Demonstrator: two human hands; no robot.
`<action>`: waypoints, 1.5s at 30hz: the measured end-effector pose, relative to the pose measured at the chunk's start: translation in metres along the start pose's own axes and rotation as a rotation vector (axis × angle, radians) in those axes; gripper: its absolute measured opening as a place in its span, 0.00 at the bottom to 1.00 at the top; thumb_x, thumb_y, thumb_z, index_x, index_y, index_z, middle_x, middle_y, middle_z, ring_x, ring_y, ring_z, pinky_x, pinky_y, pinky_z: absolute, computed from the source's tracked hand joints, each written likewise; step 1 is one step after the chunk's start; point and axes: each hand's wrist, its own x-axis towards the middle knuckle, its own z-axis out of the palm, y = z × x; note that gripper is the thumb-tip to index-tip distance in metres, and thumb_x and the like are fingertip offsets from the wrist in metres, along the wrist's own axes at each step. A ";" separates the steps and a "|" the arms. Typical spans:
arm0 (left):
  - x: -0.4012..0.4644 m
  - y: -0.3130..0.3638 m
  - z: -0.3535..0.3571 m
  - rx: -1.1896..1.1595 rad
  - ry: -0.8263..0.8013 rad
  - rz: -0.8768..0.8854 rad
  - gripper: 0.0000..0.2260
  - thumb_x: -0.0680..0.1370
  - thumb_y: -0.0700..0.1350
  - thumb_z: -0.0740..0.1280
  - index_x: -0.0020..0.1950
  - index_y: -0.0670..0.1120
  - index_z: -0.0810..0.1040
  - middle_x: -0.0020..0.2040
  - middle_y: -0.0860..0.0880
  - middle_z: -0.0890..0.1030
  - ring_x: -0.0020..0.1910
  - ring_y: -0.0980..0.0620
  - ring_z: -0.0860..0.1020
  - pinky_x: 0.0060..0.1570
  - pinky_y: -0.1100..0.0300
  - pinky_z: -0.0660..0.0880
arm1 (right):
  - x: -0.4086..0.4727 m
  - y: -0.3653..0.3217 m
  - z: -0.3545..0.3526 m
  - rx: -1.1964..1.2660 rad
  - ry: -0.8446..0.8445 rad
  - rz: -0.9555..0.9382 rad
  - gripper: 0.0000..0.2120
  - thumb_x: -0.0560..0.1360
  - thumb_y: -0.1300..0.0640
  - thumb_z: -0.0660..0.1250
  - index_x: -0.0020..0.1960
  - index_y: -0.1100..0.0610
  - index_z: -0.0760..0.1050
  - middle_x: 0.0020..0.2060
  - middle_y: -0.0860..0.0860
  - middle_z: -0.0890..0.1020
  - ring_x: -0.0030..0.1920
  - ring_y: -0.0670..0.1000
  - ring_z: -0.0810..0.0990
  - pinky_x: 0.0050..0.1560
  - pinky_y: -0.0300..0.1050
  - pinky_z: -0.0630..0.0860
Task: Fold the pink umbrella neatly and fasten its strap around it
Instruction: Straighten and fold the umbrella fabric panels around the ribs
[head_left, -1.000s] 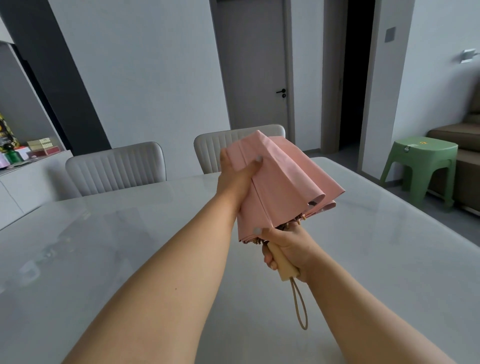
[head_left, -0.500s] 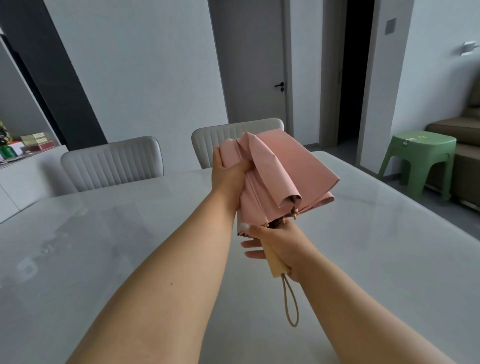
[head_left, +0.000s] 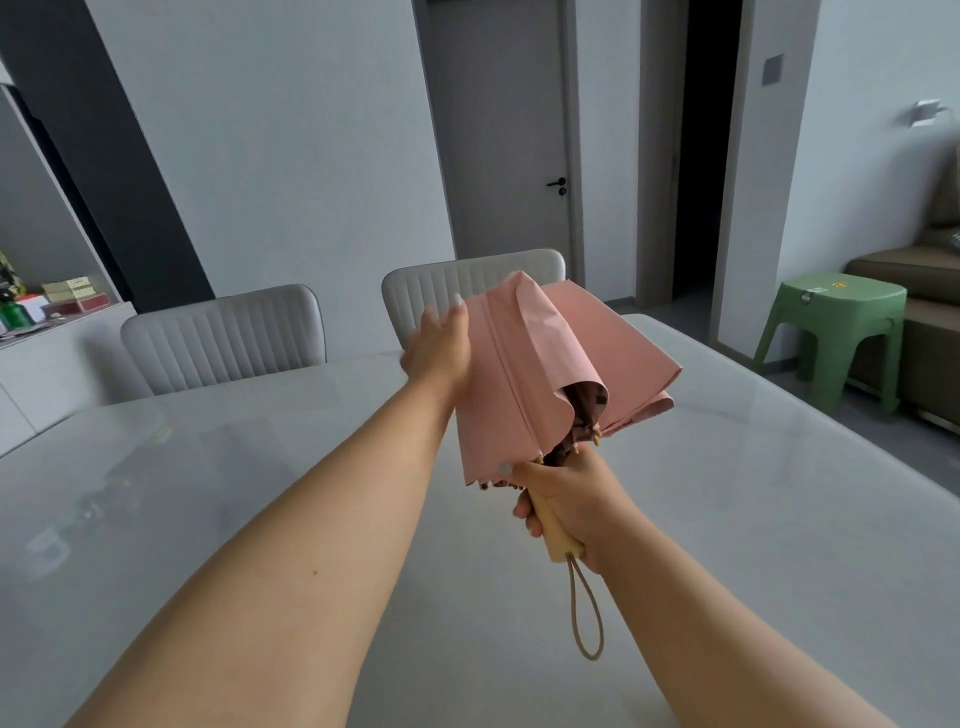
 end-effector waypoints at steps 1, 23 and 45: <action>0.003 0.009 -0.006 0.086 0.068 0.064 0.29 0.81 0.62 0.49 0.74 0.44 0.66 0.71 0.38 0.69 0.70 0.38 0.67 0.70 0.42 0.63 | 0.001 0.000 -0.001 -0.003 0.003 0.002 0.09 0.73 0.63 0.69 0.53 0.60 0.75 0.32 0.57 0.82 0.30 0.57 0.75 0.33 0.48 0.75; 0.032 0.087 -0.041 0.526 -0.333 0.045 0.35 0.76 0.72 0.54 0.75 0.51 0.68 0.75 0.48 0.68 0.71 0.44 0.69 0.61 0.52 0.64 | -0.007 -0.005 -0.002 -0.160 -0.079 -0.050 0.10 0.73 0.60 0.70 0.52 0.54 0.72 0.26 0.53 0.80 0.29 0.54 0.75 0.34 0.47 0.77; 0.034 0.092 -0.074 0.003 -0.442 -0.057 0.25 0.74 0.59 0.67 0.21 0.47 0.76 0.31 0.50 0.73 0.37 0.52 0.69 0.46 0.54 0.67 | -0.007 0.000 0.002 -0.059 -0.152 -0.071 0.08 0.72 0.64 0.70 0.51 0.61 0.77 0.36 0.60 0.84 0.29 0.55 0.76 0.30 0.45 0.74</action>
